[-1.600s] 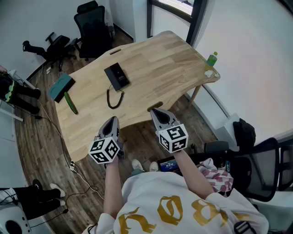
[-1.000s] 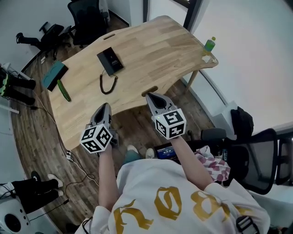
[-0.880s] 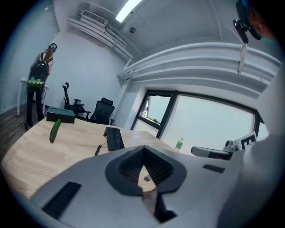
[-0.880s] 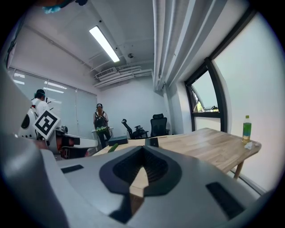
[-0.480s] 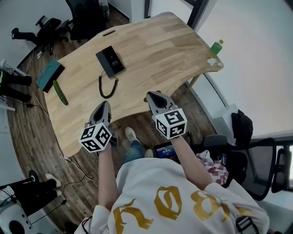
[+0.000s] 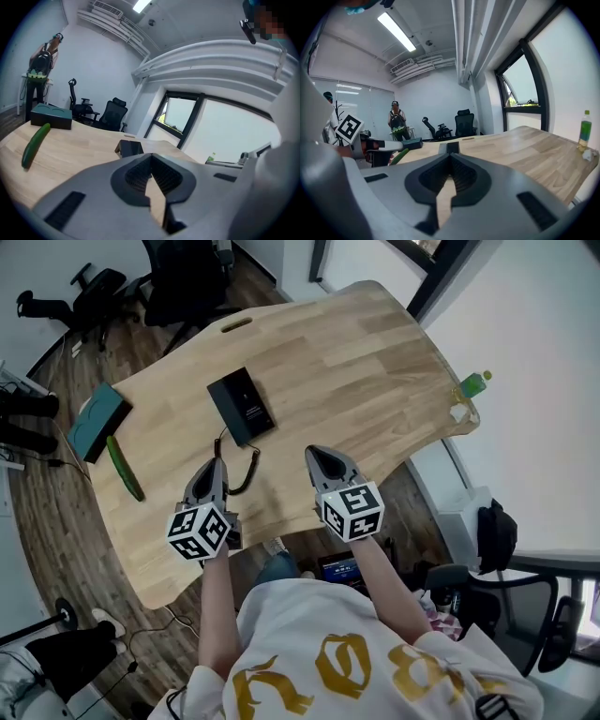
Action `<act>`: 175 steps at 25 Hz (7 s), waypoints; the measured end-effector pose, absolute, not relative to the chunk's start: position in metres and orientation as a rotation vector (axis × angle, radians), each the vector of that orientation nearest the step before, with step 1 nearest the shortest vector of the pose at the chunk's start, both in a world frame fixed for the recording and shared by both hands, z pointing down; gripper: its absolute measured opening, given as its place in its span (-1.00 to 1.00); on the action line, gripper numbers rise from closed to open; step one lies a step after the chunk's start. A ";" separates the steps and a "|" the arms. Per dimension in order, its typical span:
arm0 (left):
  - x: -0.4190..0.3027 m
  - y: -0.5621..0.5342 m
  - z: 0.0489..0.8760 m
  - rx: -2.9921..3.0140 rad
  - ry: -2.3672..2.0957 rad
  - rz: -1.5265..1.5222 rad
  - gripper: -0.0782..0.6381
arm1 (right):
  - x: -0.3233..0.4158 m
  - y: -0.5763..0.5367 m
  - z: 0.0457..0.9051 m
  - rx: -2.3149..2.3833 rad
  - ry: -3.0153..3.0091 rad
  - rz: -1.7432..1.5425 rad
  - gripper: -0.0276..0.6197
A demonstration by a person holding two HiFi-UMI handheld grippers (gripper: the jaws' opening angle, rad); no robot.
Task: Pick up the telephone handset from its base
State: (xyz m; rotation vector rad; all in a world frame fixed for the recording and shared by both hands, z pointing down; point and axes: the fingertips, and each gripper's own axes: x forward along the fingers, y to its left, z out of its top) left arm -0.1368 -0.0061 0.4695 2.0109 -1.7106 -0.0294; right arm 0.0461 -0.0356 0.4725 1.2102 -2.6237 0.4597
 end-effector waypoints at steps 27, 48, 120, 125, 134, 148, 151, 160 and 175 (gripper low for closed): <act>-0.179 -0.106 0.489 1.943 -1.722 0.025 -0.76 | -0.009 -0.134 0.483 1.162 -2.619 0.519 -0.90; -0.178 -0.125 0.536 1.856 -1.649 0.041 -0.76 | -0.016 -0.157 0.518 1.079 -2.558 0.584 -0.90; -0.165 -0.145 0.587 1.647 -1.236 -0.294 -0.55 | -0.021 -0.178 0.574 1.007 -2.457 0.697 -0.90; -0.164 -0.143 0.584 1.623 -1.192 -0.339 -0.57 | -0.023 -0.177 0.570 1.009 -2.467 0.693 -0.90; -0.167 -0.138 0.581 1.609 -1.181 -0.359 -0.58 | -0.018 -0.178 0.562 1.031 -2.478 0.686 -0.90; -0.158 -0.136 0.548 1.699 -1.140 -0.388 -0.58 | -0.022 -0.173 0.535 1.048 -2.531 0.624 -0.90; -0.156 -0.133 0.541 1.723 -1.130 -0.399 -0.58 | -0.024 -0.169 0.529 1.043 -2.547 0.612 -0.90; -0.148 -0.116 0.521 1.784 -1.108 -0.442 -0.58 | -0.019 -0.150 0.511 1.056 -2.587 0.568 -0.90; -0.130 -0.066 0.488 1.898 -1.022 -0.479 -0.58 | -0.015 -0.109 0.485 1.100 -2.644 0.510 -0.90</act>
